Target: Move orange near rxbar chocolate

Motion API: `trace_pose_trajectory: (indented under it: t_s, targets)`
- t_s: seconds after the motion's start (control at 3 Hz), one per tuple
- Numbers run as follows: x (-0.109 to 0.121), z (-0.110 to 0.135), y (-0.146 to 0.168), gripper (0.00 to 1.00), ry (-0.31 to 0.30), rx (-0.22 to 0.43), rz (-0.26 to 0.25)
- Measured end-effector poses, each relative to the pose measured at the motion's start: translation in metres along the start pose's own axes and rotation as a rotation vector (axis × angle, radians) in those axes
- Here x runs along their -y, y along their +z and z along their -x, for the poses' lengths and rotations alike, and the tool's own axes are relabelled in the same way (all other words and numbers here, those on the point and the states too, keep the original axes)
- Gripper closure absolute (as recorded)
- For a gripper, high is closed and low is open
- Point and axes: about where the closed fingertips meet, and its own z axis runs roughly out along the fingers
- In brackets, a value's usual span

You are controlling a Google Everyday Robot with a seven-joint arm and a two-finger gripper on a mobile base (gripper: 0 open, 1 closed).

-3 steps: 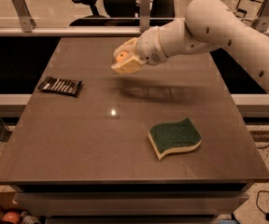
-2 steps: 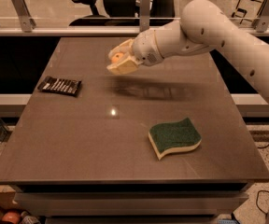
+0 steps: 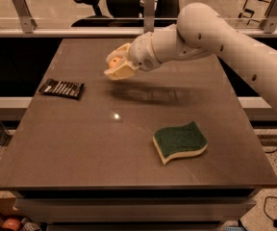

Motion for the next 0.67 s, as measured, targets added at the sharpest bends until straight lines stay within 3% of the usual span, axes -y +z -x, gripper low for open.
trace_pose_trajectory:
  t_s: [0.67]
  targets:
    - [-0.016,0.002,0.0,1.0,0.004,0.009,0.013]
